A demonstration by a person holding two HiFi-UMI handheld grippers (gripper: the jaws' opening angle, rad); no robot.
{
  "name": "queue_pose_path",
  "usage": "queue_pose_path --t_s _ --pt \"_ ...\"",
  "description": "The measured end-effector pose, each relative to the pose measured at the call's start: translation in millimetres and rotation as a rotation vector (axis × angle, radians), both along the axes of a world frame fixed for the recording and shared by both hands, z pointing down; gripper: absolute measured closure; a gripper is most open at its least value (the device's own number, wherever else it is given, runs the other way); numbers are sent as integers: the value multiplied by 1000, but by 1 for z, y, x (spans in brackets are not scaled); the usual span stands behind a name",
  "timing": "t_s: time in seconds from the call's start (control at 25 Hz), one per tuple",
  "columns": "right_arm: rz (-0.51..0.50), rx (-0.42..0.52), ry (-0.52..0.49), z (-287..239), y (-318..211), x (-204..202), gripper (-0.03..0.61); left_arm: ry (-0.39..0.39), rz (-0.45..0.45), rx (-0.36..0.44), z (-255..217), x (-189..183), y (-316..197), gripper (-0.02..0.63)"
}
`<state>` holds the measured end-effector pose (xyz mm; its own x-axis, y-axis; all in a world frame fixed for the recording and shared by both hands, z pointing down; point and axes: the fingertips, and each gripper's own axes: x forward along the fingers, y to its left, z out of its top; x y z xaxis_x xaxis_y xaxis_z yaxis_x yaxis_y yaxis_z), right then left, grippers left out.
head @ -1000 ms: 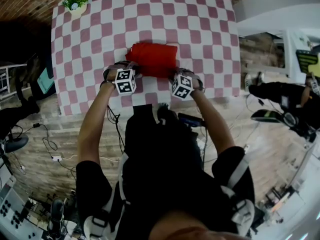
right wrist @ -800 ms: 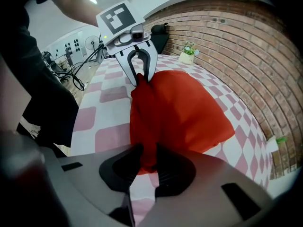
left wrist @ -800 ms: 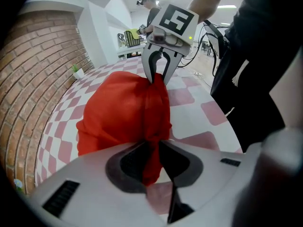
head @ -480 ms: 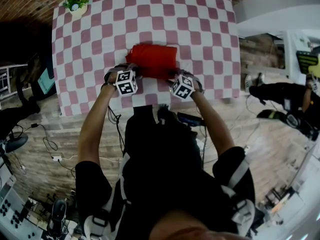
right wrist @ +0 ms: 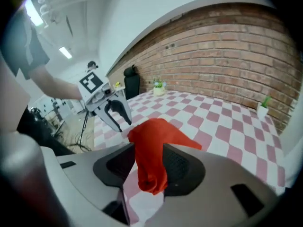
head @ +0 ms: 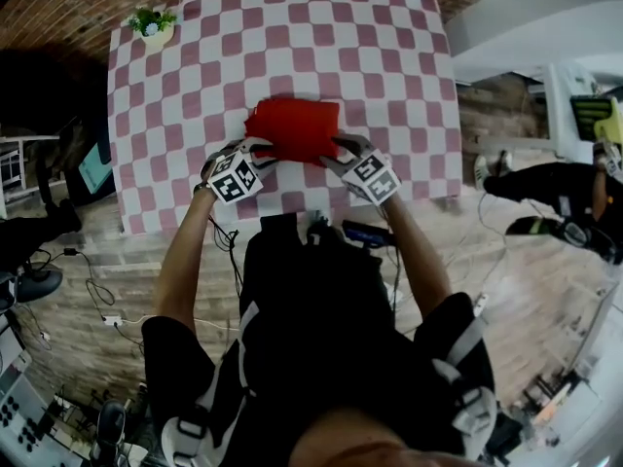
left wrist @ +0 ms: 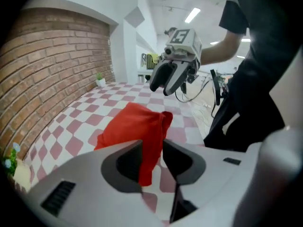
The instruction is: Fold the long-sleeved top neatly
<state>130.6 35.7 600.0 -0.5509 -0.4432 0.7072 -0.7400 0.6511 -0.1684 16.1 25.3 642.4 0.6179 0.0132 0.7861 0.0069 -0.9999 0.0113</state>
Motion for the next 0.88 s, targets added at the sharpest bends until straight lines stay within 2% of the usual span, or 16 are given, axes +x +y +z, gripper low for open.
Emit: queue_pose_path --t_s 0.16,0.36,0.52,0.6,0.72,0.88 --pt "146 139 -68 -54 -20 14 490 198 -193 14 -63 12 -20 556" --pt "285 318 -126 -122 -39 27 537 388 -341 59 -143 19 -38 564" --pt "366 440 -173 -177 -43 35 552 582 -596 132 -218 7 -57 592" --pt "387 492 -188 -201 -37 35 554 657 -691 161 -247 -2 -56 597" --pt "431 535 -204 -221 -19 36 555 697 -777 217 -272 -12 -48 598" --pt "475 555 -210 -229 -6 41 555 682 -823 271 -279 -18 -39 598"
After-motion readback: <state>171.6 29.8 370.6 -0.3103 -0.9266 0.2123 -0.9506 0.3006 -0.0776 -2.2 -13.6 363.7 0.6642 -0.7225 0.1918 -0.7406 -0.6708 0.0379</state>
